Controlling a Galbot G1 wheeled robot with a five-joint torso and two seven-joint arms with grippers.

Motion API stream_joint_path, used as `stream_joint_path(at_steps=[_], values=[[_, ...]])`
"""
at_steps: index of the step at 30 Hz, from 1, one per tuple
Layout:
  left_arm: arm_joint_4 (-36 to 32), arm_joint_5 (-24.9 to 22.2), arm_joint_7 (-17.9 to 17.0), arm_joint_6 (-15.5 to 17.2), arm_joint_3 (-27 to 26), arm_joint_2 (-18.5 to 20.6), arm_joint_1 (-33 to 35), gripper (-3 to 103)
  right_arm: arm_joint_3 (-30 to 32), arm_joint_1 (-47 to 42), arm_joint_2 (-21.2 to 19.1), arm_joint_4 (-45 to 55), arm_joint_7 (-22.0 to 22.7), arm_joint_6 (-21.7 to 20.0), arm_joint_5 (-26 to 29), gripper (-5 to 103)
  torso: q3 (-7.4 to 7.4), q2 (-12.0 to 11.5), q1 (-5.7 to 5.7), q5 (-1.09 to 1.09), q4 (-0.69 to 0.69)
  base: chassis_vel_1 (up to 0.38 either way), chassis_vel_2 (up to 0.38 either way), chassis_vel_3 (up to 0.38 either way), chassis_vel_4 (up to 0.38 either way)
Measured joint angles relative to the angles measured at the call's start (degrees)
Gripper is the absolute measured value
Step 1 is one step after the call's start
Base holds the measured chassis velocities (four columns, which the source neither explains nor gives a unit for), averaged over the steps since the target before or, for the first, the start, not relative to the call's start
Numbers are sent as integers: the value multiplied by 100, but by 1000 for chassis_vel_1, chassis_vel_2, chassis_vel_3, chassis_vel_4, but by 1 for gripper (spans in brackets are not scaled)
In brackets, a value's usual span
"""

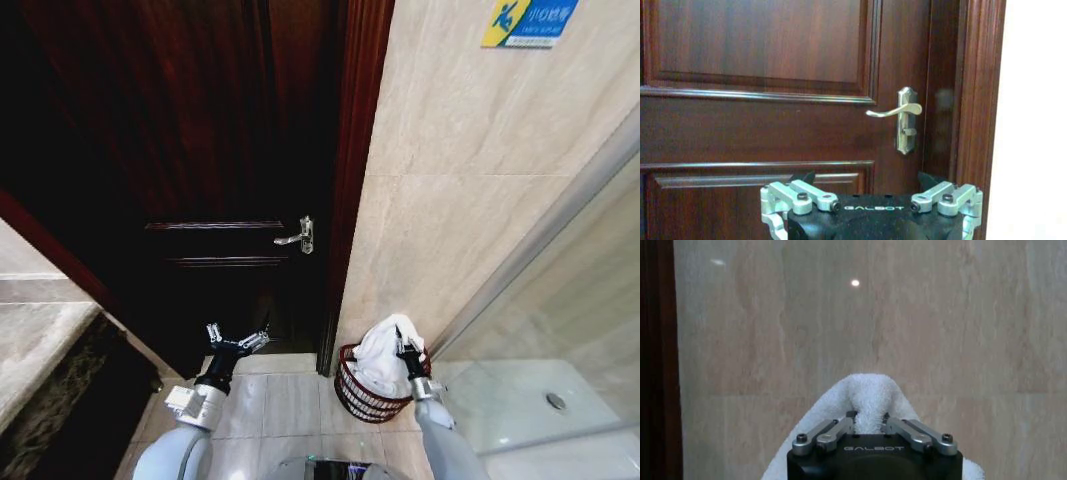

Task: Discard the used towel into the hamper.

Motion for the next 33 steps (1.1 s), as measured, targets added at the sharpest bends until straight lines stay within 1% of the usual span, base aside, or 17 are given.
stream_joint_path(at_steps=[8, 11, 16, 20, 22, 23, 26, 27, 30, 31, 33], values=[[0, 0, 0, 0, 0, 0, 0, 100, 21, 136, 49, -460, -65, 0, -104, 10, 0, 0, 0, 0, 0, 0, 0, 0, 0], [0, 0, 0, 0, 0, 0, 0, 100, 30, 240, 69, -783, -120, 0, -92, 10, 0, 0, 0, 0, 0, 0, 0, 0, 0], [0, 0, 0, 0, 0, 0, 0, 100, 50, 322, 84, -985, -195, 0, -125, 10, 0, 0, 0, 0, 0, 0, 0, 0, 0], [0, 0, 0, 0, 0, 0, 0, 100, 88, 367, 91, -1148, -148, -1, -333, 10, 0, 0, 0, 0, 0, 0, 0, 0, 0], [0, 0, 0, 0, 0, 0, 0, 100, 95, 347, 96, -1145, 31, -113, -522, 10, -1, 0, 0, -1, 0, 0, 0, 0, 0], [0, 0, 0, 0, 0, 0, 0, 100, 95, 347, 96, -1145, 31, -113, -522, 10, -1, 0, 0, -1, 0, 0, 0, 0, 0], [0, 0, 0, 0, 0, 0, 0, 100, 110, 298, 80, -1133, 207, -363, -788, 10, 0, 0, 0, 1, 0, 0, 0, 0, 0], [0, 0, 0, 0, 0, 0, 0, 100, 110, 298, 80, -1133, 207, -363, -788, 10, 0, 0, 0, 1, 0, 0, 0, 0, 0], [0, 0, 0, 0, 0, 0, 0, 100, 113, 243, 34, -1134, 220, -625, -831, 10, -1, 0, -1, 0, 0, 0, 0, 0, 0], [0, 0, 0, 0, 0, 0, 0, 100, 113, 243, 34, -1134, 220, -625, -831, 10, -1, 0, -1, 0, 0, 0, 0, 0, 0], [0, 0, 0, 0, 0, 0, 0, 100, 108, 214, 11, -1147, 192, -831, -817, 10, -1, 0, -2, 0, -1, 0, 0, 0, 0]])
